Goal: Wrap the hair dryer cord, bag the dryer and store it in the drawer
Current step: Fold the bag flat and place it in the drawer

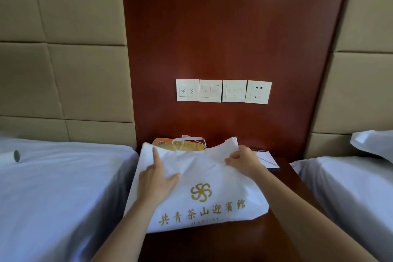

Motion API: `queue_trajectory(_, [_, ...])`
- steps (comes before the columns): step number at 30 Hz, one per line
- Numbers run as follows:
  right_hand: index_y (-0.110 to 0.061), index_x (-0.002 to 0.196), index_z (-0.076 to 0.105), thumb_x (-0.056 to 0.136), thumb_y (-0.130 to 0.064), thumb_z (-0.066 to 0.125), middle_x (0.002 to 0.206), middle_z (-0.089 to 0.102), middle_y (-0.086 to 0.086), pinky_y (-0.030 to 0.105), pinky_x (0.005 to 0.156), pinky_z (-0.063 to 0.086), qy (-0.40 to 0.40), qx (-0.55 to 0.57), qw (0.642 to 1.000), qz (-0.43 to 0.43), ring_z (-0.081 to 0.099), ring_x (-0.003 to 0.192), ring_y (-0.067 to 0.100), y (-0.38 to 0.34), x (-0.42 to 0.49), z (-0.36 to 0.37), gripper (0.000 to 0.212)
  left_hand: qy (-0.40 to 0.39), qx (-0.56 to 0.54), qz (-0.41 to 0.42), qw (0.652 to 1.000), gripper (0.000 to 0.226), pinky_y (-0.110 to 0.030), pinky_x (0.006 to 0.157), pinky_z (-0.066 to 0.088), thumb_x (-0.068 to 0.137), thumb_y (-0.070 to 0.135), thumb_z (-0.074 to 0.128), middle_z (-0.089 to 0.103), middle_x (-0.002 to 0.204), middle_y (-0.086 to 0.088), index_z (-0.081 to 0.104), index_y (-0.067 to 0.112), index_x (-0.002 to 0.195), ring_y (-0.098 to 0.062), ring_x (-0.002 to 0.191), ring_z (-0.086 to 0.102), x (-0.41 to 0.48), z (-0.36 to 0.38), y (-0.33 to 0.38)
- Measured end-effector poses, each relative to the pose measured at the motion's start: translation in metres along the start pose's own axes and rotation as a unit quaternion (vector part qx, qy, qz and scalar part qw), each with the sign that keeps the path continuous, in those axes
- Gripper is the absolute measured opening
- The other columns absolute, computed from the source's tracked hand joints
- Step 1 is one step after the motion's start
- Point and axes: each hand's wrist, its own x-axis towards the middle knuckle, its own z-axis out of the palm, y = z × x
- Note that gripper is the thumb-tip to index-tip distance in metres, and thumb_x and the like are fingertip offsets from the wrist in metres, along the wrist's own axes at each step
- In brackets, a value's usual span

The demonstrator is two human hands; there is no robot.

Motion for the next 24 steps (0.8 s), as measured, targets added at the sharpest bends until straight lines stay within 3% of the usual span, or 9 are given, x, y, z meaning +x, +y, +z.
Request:
queue_trajectory(2, [-0.008, 0.11, 0.05, 0.083, -0.023, 0.066, 0.106, 0.059, 0.006, 0.028, 0.068, 0.041, -0.001, -0.014, 1.0, 0.005, 0.053, 0.093, 0.02, 0.003, -0.001, 0.002, 0.035, 0.001, 0.016, 0.06, 0.998, 0.089, -0.035, 0.091, 0.045, 0.087, 0.041, 0.057, 0.06, 0.126, -0.007, -0.001, 0.02, 0.151, -0.026, 0.109, 0.058, 0.0, 0.005, 0.015])
queue_trajectory(5, [-0.007, 0.115, 0.046, 0.083, -0.022, 0.065, 0.115, 0.061, 0.008, 0.029, 0.072, 0.042, 0.0, -0.029, 1.0, 0.003, 0.055, 0.105, 0.025, 0.007, -0.006, 0.003, 0.04, -0.079, 0.086, 0.108, 0.987, 0.06, -0.042, 0.109, 0.023, 0.095, 0.053, 0.031, 0.035, 0.152, 0.0, 0.016, 0.032, 0.149, -0.021, 0.138, 0.032, -0.006, 0.02, 0.039])
queue_trajectory(7, [-0.009, 0.128, 0.038, 0.084, -0.024, 0.065, 0.121, 0.059, 0.008, 0.03, 0.075, 0.043, 0.012, -0.012, 1.0, -0.007, 0.056, 0.109, 0.026, 0.01, -0.012, -0.002, 0.054, -0.155, 0.114, 0.081, 0.978, 0.061, -0.053, 0.112, 0.009, 0.092, 0.063, 0.018, 0.013, 0.16, 0.005, 0.014, 0.041, 0.148, -0.019, 0.147, 0.01, -0.008, 0.031, 0.046])
queue_trajectory(11, [-0.013, 0.143, 0.027, 0.082, -0.034, 0.068, 0.136, 0.047, 0.008, 0.035, 0.09, 0.044, 0.087, 0.051, 0.995, -0.013, 0.049, 0.122, 0.026, 0.021, -0.036, -0.024, 0.076, -0.168, 0.097, 0.059, 0.979, 0.068, -0.061, 0.11, 0.008, 0.087, 0.072, 0.017, 0.01, 0.16, 0.008, 0.01, 0.044, 0.148, -0.02, 0.147, 0.006, -0.008, 0.039, 0.044])
queue_trajectory(13, [-0.008, 0.139, 0.036, 0.082, -0.032, 0.068, 0.127, 0.054, 0.009, 0.035, 0.092, 0.045, 0.078, 0.155, 0.984, 0.04, 0.054, 0.114, 0.026, 0.032, -0.05, -0.033, 0.07, -0.17, 0.083, 0.055, 0.98, 0.068, -0.061, 0.111, 0.008, 0.086, 0.072, 0.019, 0.009, 0.16, 0.008, 0.01, 0.044, 0.148, -0.021, 0.147, 0.005, -0.01, 0.039, 0.044])
queue_trajectory(15, [-0.003, 0.122, 0.053, 0.083, -0.029, 0.068, 0.105, 0.064, 0.005, 0.039, 0.091, 0.049, 0.023, 0.239, 0.968, 0.07, 0.062, 0.097, 0.022, 0.046, -0.061, -0.038, 0.049, -0.173, 0.075, 0.052, 0.981, 0.069, -0.062, 0.112, 0.007, 0.086, 0.072, 0.021, 0.009, 0.16, 0.008, 0.011, 0.044, 0.148, -0.022, 0.148, 0.004, -0.012, 0.04, 0.044])
queue_trajectory(18, [-0.005, 0.101, 0.067, 0.084, -0.034, 0.066, 0.105, 0.068, 0.008, 0.046, 0.094, 0.051, -0.058, 0.238, 0.967, 0.074, 0.065, 0.097, 0.024, 0.059, -0.071, -0.036, 0.033, -0.176, 0.07, 0.048, 0.981, 0.07, -0.063, 0.111, 0.006, 0.085, 0.073, 0.022, 0.01, 0.16, 0.007, 0.013, 0.044, 0.148, -0.023, 0.147, 0.003, -0.013, 0.041, 0.042])
queue_trajectory(20, [-0.014, 0.09, 0.066, 0.086, -0.029, 0.065, 0.103, 0.067, 0.006, 0.04, 0.092, 0.052, -0.05, 0.222, 0.972, 0.059, 0.065, 0.097, 0.022, 0.057, -0.075, -0.036, 0.016, -0.181, 0.068, 0.043, 0.98, 0.07, -0.063, 0.111, 0.007, 0.085, 0.074, 0.023, 0.011, 0.16, 0.008, 0.016, 0.043, 0.147, -0.024, 0.147, 0.004, -0.013, 0.04, 0.042])
queue_trajectory(24, [-0.012, 0.104, 0.062, 0.084, -0.025, 0.066, 0.11, 0.066, 0.003, 0.041, 0.092, 0.051, -0.033, 0.205, 0.978, 0.012, 0.063, 0.102, 0.02, 0.058, -0.076, -0.037, 0.024, -0.185, 0.064, 0.037, 0.98, 0.07, -0.063, 0.111, 0.008, 0.084, 0.074, 0.025, 0.015, 0.159, 0.008, 0.019, 0.044, 0.146, -0.025, 0.147, 0.007, -0.015, 0.04, 0.042])
